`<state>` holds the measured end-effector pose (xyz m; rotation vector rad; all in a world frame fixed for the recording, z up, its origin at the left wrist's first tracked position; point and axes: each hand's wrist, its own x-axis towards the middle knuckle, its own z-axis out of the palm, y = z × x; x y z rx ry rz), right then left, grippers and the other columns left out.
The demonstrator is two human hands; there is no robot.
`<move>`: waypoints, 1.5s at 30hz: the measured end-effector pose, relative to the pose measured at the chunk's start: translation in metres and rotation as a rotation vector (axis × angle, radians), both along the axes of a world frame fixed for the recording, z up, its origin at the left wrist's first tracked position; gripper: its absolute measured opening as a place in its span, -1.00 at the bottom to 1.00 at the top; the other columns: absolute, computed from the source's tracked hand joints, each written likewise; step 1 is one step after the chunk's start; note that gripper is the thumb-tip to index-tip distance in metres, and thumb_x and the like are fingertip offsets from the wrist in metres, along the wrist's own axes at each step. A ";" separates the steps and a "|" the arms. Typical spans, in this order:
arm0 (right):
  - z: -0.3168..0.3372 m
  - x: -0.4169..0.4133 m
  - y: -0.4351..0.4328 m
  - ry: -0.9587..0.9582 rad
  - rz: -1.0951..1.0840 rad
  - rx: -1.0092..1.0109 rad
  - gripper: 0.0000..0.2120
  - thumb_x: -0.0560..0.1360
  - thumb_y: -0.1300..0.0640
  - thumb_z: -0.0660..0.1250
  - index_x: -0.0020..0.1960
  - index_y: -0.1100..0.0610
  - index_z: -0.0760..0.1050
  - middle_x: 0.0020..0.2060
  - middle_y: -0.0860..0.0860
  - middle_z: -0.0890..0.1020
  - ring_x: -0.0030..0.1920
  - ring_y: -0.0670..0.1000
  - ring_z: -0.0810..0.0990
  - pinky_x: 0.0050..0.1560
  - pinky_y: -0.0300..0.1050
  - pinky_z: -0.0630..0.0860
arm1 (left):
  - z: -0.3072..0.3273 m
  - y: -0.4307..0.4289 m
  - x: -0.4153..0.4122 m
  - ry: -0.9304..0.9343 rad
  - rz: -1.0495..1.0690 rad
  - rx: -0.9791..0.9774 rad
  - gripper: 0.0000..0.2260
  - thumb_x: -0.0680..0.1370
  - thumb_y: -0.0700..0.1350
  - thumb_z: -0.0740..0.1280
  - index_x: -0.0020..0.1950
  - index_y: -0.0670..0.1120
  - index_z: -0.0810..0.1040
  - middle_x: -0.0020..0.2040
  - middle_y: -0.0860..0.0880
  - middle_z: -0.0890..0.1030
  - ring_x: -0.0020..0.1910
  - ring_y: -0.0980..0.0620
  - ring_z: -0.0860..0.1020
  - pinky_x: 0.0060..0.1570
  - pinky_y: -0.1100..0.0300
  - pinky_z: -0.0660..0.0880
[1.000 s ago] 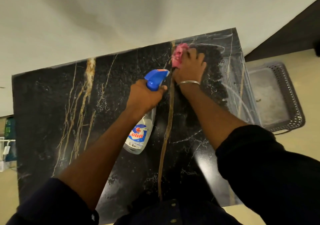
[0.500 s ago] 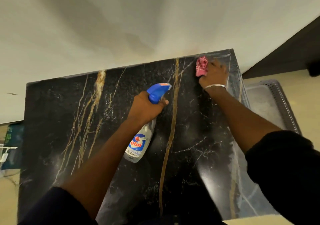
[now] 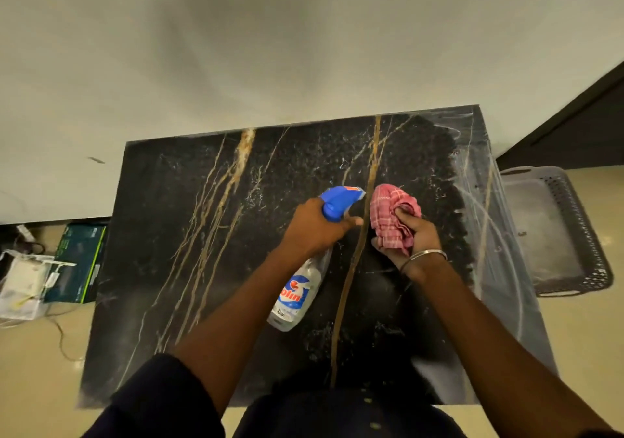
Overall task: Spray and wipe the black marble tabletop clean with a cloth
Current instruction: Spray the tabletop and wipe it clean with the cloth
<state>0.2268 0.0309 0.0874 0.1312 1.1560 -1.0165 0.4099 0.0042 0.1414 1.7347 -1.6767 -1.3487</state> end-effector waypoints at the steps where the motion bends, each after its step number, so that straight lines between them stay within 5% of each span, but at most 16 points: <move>1: 0.004 0.002 0.002 -0.002 0.007 -0.013 -0.78 0.50 0.16 0.28 0.08 0.24 0.57 -0.18 0.11 0.70 -0.15 0.11 0.64 -0.03 0.09 0.53 | 0.000 0.005 0.001 -0.008 0.002 -0.001 -0.65 0.43 0.00 0.47 0.13 -0.14 0.56 -0.04 -0.14 0.65 -0.06 -0.05 0.62 -0.08 0.27 0.51; 5: 0.015 0.012 0.008 -0.031 0.014 -0.070 -0.61 0.34 0.16 0.34 0.14 0.26 0.55 -0.04 0.15 0.67 -0.07 0.14 0.62 0.01 0.09 0.52 | -0.003 0.016 0.007 -0.058 -0.013 -0.038 -0.62 0.41 0.09 0.46 0.12 -0.09 0.57 -0.15 -0.09 0.64 -0.18 0.01 0.61 -0.10 0.19 0.56; 9: 0.015 0.022 0.011 -0.045 0.009 -0.094 -0.71 0.42 0.17 0.29 0.09 0.24 0.57 -0.03 0.16 0.67 -0.07 0.14 0.62 -0.15 0.02 0.54 | -0.006 0.024 0.017 -0.054 0.029 -0.039 -0.64 0.39 0.12 0.47 0.06 -0.08 0.58 -0.24 -0.04 0.62 -0.26 0.05 0.59 -0.12 0.12 0.59; 14: 0.016 0.035 0.019 -0.011 0.018 -0.095 -0.48 0.33 0.13 0.32 0.27 0.25 0.50 0.16 0.20 0.59 0.08 0.19 0.54 0.01 0.07 0.45 | -0.011 0.034 0.023 -0.070 0.023 -0.032 -0.73 0.37 0.10 0.49 -0.17 -0.06 0.54 -0.33 0.00 0.58 -0.36 0.10 0.55 -0.28 0.23 0.50; 21: 0.017 0.042 0.026 -0.050 -0.004 -0.126 -0.58 0.28 0.13 0.37 0.12 0.23 0.57 -0.02 0.16 0.66 -0.09 0.14 0.60 -0.13 0.00 0.50 | -0.002 0.034 0.030 -0.027 0.007 -0.049 -0.78 0.41 0.04 0.47 -0.20 -0.06 0.51 -0.39 0.05 0.50 -0.40 0.13 0.48 -0.34 0.34 0.42; 25: 0.019 0.045 0.024 -0.059 -0.012 -0.135 -0.54 0.28 0.14 0.37 0.16 0.23 0.55 0.03 0.17 0.64 -0.08 0.13 0.60 -0.13 0.00 0.50 | -0.006 0.030 0.031 -0.033 0.001 -0.068 -0.75 0.40 0.05 0.48 -0.22 -0.08 0.51 -0.41 0.03 0.49 -0.42 0.11 0.48 -0.32 0.23 0.48; 30: 0.020 0.049 0.023 -0.068 -0.033 -0.120 -0.50 0.36 0.12 0.31 0.27 0.24 0.49 0.09 0.19 0.61 -0.06 0.14 0.60 -0.10 0.03 0.50 | -0.010 0.025 0.033 -0.042 -0.001 -0.074 -0.59 0.34 0.19 0.45 -0.01 -0.09 0.60 -0.31 -0.10 0.61 -0.34 0.01 0.59 -0.17 0.02 0.61; 37: 0.018 0.054 0.018 -0.072 -0.054 -0.097 -0.41 0.37 0.10 0.31 0.37 0.24 0.42 0.23 0.20 0.55 0.05 0.15 0.55 -0.11 0.04 0.51 | -0.008 0.018 0.036 -0.009 0.000 -0.049 -0.73 0.42 0.05 0.46 -0.12 -0.13 0.55 -0.34 -0.03 0.55 -0.36 0.08 0.51 -0.19 0.10 0.55; 45: 0.011 0.051 0.008 -0.106 -0.051 -0.100 -0.43 0.36 0.10 0.32 0.35 0.24 0.44 0.15 0.19 0.56 0.01 0.15 0.55 -0.10 0.04 0.48 | -0.014 0.007 0.034 -0.064 0.034 -0.040 -0.75 0.40 0.09 0.46 -0.19 -0.07 0.53 -0.36 -0.03 0.54 -0.39 0.07 0.52 -0.21 0.08 0.57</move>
